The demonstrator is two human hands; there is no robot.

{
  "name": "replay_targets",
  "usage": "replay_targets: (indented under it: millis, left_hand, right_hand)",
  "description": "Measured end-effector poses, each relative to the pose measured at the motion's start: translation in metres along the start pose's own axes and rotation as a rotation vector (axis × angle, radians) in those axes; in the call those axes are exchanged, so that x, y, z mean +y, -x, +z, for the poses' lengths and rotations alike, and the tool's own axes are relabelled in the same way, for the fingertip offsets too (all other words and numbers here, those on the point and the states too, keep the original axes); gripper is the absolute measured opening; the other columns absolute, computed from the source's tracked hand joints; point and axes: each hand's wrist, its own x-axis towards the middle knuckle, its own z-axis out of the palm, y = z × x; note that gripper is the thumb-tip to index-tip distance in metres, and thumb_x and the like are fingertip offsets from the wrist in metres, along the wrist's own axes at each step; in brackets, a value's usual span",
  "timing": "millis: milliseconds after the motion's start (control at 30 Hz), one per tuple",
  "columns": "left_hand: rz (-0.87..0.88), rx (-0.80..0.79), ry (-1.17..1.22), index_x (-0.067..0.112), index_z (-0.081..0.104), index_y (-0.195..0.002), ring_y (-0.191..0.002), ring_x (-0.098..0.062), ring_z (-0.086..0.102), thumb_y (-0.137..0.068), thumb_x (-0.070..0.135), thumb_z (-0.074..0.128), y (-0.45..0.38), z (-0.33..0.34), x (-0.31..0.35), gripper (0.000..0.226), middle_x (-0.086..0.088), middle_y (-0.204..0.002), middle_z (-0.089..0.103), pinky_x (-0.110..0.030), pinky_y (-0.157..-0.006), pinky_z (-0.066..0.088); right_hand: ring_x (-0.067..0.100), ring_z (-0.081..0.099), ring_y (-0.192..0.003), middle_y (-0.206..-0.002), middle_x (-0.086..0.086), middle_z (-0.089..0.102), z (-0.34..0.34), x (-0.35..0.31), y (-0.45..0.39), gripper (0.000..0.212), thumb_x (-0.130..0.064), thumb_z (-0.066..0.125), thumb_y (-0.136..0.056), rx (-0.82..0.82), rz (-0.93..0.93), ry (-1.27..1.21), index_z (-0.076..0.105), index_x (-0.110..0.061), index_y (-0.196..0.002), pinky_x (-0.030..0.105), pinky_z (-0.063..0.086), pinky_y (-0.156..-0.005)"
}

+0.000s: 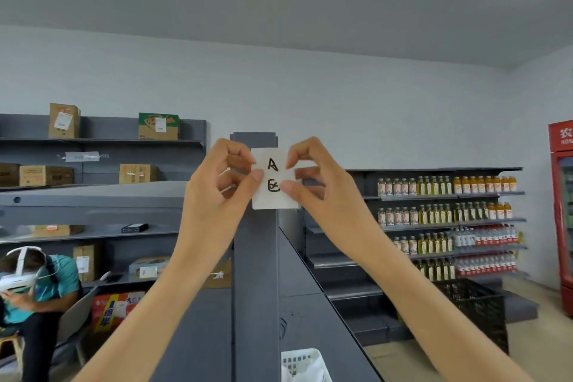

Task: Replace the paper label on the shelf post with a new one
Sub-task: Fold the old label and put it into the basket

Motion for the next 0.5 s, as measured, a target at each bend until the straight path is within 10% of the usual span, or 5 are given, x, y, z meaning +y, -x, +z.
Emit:
replay_targets:
  millis: [500]
  left_hand:
    - [-0.022, 0.003, -0.078, 0.034, 0.073, -0.093, -0.081, -0.006, 0.068, -0.080, 0.011, 0.074, 0.023, 0.007, 0.003, 0.026, 0.010, -0.087, 0.074, -0.019, -0.074, 0.056]
  right_hand:
    - [0.007, 0.074, -0.093, -0.099, -0.007, 0.077, 0.000, 0.001, 0.021, 0.023, -0.004, 0.073, -0.087, 0.129, 0.096, -0.167, 0.078, -0.022, -0.101, 0.019, 0.056, -0.082]
